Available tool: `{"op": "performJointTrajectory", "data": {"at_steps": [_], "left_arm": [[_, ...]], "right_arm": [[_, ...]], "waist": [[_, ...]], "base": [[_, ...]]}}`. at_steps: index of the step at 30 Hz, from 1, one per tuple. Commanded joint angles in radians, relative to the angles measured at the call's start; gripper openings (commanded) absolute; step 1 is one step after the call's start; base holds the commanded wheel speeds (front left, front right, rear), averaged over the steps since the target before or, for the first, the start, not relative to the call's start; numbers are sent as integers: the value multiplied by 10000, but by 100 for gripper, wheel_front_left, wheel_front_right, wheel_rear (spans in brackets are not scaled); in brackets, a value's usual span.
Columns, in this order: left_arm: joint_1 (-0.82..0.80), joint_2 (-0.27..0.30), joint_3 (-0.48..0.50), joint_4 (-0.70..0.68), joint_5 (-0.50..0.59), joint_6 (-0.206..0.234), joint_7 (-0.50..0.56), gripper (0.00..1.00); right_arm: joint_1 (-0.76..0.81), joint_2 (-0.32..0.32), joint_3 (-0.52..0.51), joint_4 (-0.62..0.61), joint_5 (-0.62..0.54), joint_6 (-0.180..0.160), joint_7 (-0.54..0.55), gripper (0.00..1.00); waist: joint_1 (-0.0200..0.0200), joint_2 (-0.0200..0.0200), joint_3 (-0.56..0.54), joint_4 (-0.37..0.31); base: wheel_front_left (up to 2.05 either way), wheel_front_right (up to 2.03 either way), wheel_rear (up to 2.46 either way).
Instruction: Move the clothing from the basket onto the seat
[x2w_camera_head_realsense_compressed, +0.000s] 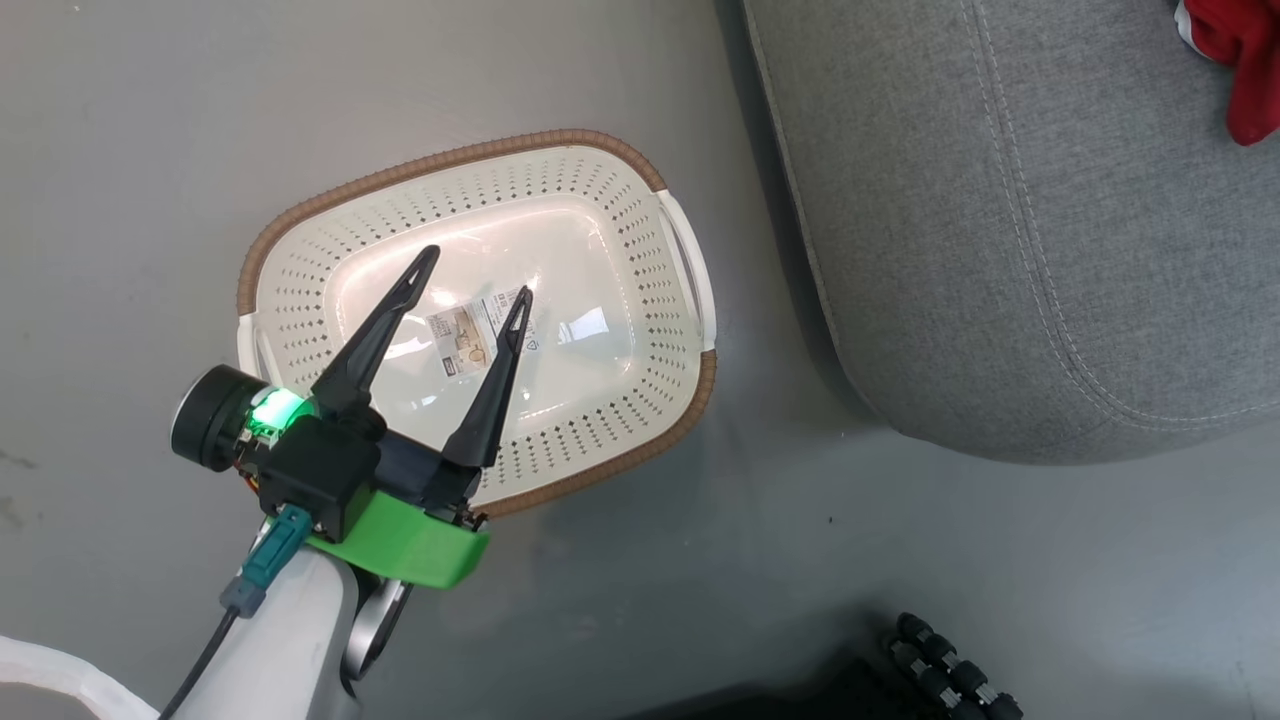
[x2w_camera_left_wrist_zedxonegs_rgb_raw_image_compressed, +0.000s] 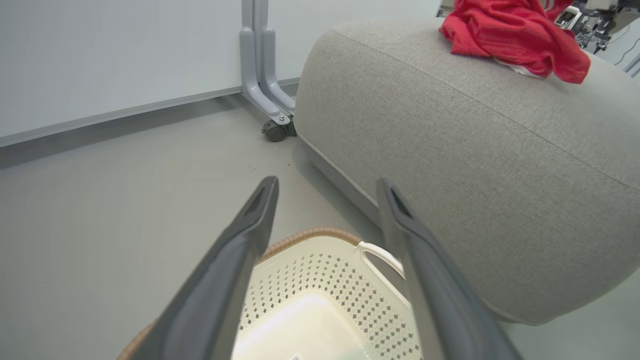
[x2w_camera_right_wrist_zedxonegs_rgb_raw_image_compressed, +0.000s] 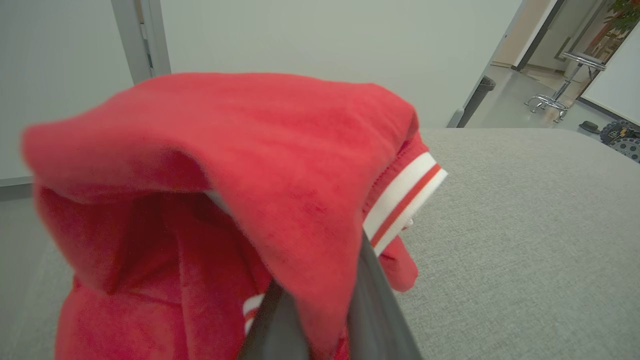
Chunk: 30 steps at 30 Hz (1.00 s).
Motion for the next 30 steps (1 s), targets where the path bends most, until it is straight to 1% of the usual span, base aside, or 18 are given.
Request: {"op": "performJointTrajectory", "data": {"at_steps": [1, 5, 6, 7, 12, 14, 18, 20, 22, 25, 30], "left_arm": [[-190, 27, 53, 36, 14, -25, -1, 100], [-135, 19, 45, 131, 8, -25, -1, 100], [-119, 13, 49, 143, -9, -25, -1, 100], [-107, 3, 34, 162, -35, -25, -1, 100], [-30, -167, -87, 326, -129, -25, -1, 100], [56, -272, -103, 401, -165, -25, -1, 100], [335, -525, 1, 565, -271, -25, -1, 100], [506, -653, 127, 636, -293, -25, -1, 100], [662, -768, 230, 701, -294, -25, -1, 100], [1038, -924, 519, 743, -271, -25, -1, 100], [1826, -1180, 1025, 717, -265, -25, -1, 100]], "right_arm": [[126, 5, 255, 197, 169, -4, -3, 0], [252, 0, 1091, 778, 537, -4, -3, 0], [220, -46, 1260, 819, 563, -3, -3, 28], [186, -46, 1358, 909, 788, -4, -3, 100], [357, -180, 1813, 912, 1266, -4, -3, 100], [493, -333, 2069, 858, 1383, -4, -3, 100], [915, -538, 2467, 360, 1653, -4, -3, 100], [1171, -682, 2520, -286, 1776, -4, -4, 100], [1542, -845, 2333, -1102, 1846, -4, -3, 100], [2317, -786, 1815, -2298, 1991, -4, -1, 100], [3783, -635, 1121, -4423, 1869, -6, -1, 100]], "waist": [[-1, 0, -41, -34], [-1, 0, -231, -134], [-1, 0, -288, -168], [-1, 0, -364, -207], [-1, 0, -923, -350], [-1, 0, -1259, -402], [-1, 0, -2151, -478], [-1, 0, -2607, -526], [-1, 0, -3037, -557], [-1, 0, -3732, -640], [-1, 0, -4851, -692]], "base": [[0, 0, 0], [0, 0, 0], [0, 0, 0], [0, 0, 0], [0, 0, 0], [0, 0, 0], [0, 0, 0], [0, 0, 0], [0, 0, 0], [0, 0, 0], [0, 0, 0]]}}
